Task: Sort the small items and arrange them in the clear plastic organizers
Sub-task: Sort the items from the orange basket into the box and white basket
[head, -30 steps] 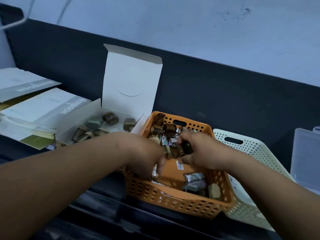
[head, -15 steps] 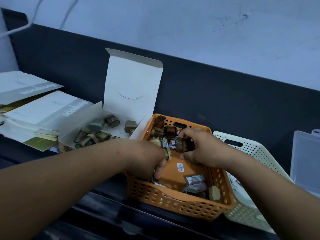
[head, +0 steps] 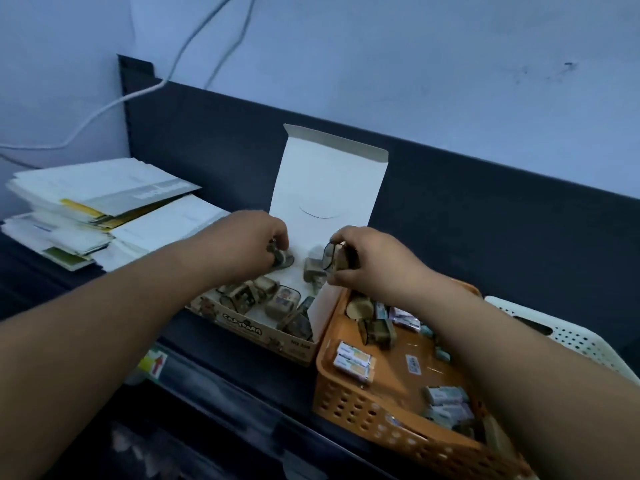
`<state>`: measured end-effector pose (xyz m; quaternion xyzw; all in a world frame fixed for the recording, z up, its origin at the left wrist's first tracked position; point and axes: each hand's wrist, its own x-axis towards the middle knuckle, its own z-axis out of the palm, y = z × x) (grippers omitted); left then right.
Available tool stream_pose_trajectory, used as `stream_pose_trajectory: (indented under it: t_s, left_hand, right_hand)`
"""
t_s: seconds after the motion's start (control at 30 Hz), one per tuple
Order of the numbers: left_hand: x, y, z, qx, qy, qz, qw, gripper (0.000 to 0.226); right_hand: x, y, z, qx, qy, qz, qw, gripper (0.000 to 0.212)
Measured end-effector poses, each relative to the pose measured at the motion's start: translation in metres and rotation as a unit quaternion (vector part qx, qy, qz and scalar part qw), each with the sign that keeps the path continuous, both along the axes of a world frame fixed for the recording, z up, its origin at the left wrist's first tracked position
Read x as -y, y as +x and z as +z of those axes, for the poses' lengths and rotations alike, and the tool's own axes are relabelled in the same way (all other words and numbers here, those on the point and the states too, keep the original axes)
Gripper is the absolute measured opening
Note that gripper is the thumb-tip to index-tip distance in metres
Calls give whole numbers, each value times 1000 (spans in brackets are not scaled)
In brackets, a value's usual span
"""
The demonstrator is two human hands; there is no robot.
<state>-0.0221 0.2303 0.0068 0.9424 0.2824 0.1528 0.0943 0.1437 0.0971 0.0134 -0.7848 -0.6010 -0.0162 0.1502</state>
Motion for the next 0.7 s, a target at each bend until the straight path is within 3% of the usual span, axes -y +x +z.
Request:
stream_pose_trajectory:
  t_s: [0.13, 0.27, 0.43, 0.57, 0.7]
  left_hand:
    - [-12, -5, -19, -20, 11, 28, 999, 27]
    - [-12, 0, -24, -26, 41, 34, 998, 34]
    - [6, 10, -18, -2, 59, -18, 998, 41]
    - [33, 27, -17, -21, 39, -78, 996, 48]
    - [53, 50, -31, -88, 25, -127, 988, 49]
  right_hand:
    - [-33, -10, -12, 32, -39, 10, 999, 60]
    - [-37, -5, -20, -8, -34, -9, 999, 71]
    - [4, 7, -14, -17, -40, -16, 999, 60]
    - [51, 16, -14, -8, -141, -27, 990, 50]
    - [83, 16, -30, -109, -249, -10, 962, 43]
